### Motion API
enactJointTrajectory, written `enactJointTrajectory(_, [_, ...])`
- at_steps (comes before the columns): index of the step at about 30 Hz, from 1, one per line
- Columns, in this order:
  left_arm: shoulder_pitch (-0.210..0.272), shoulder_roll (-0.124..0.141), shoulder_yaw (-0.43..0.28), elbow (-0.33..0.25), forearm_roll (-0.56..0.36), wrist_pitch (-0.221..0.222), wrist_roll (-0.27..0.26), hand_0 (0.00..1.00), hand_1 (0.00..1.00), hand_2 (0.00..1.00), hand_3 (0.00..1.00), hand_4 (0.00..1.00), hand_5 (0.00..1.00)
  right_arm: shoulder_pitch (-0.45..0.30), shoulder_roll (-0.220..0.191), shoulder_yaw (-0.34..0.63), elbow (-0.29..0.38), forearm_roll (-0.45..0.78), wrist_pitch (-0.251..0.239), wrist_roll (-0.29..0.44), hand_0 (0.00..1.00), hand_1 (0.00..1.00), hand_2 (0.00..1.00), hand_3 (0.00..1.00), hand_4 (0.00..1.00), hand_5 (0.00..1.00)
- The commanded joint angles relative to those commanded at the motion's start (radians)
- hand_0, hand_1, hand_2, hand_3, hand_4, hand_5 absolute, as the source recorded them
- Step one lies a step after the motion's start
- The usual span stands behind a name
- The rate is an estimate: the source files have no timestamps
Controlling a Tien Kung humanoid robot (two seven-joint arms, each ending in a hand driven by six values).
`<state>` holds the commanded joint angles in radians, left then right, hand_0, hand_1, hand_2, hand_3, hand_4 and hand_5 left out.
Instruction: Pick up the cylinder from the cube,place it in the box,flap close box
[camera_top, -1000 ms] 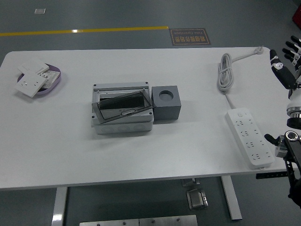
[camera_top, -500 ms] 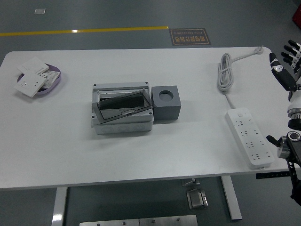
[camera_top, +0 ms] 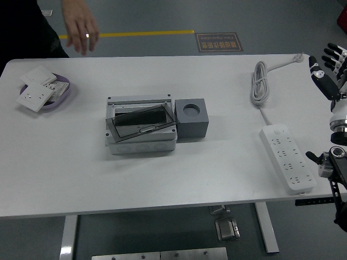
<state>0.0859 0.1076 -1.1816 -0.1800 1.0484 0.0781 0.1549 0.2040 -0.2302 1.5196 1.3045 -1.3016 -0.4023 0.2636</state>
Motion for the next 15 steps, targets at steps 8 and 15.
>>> enactJointTrajectory(8, [-0.003, -0.001, 0.002, 0.000, 0.001, -0.001, 0.003, 0.576, 0.592, 0.551, 0.577, 0.600, 0.237, 0.010, -0.001, -0.013, 0.004, 0.000, 0.003, -0.001, 0.778, 0.716, 0.730, 0.706, 0.782, 0.278])
enactJointTrajectory(15, [-0.004, 0.002, -0.006, 0.000, 0.014, -0.004, 0.006, 0.575, 0.592, 0.551, 0.577, 0.600, 0.237, 0.001, 0.002, -0.019, 0.004, 0.001, 0.003, -0.001, 0.779, 0.714, 0.728, 0.704, 0.782, 0.280])
